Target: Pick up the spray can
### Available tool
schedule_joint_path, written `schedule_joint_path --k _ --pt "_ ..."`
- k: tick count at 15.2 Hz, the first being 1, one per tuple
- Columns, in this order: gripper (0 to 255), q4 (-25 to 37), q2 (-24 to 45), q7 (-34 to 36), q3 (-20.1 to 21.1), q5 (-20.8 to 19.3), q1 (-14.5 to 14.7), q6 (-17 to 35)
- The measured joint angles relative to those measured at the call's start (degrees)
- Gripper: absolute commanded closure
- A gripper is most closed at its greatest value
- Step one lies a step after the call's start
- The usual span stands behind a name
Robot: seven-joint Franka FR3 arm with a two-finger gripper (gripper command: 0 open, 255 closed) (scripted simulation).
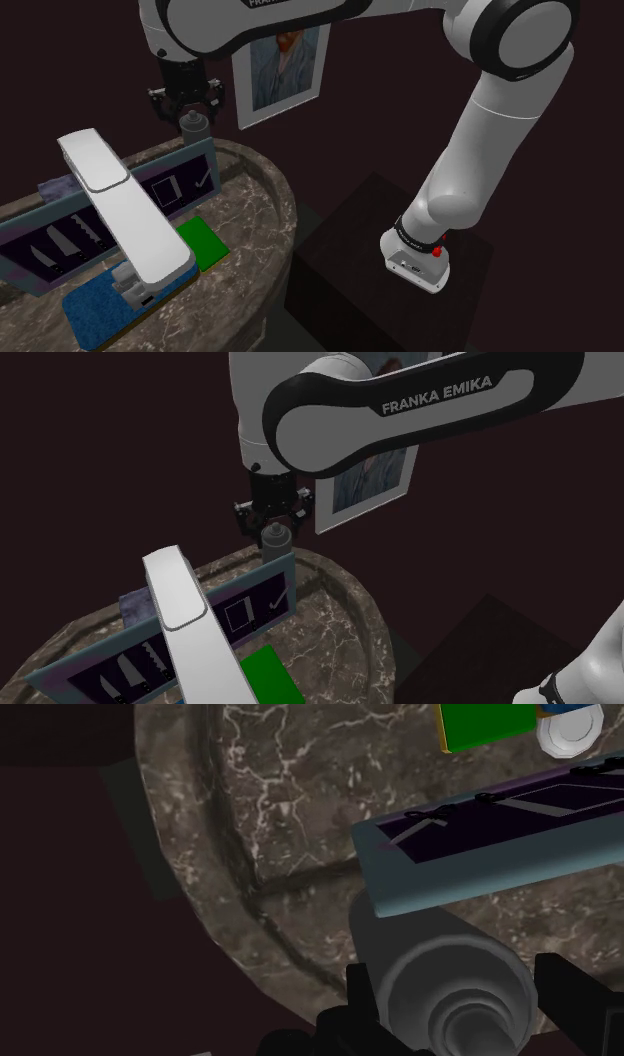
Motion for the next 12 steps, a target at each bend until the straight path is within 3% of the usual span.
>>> schedule_joint_path --k 5,12 --pt "255 0.5 -0.2 -0.1 0.0 0.1 0.0 -0.8" --pt "255 5.5 -0.3 -0.4 0.1 0.3 0.1 -5.9"
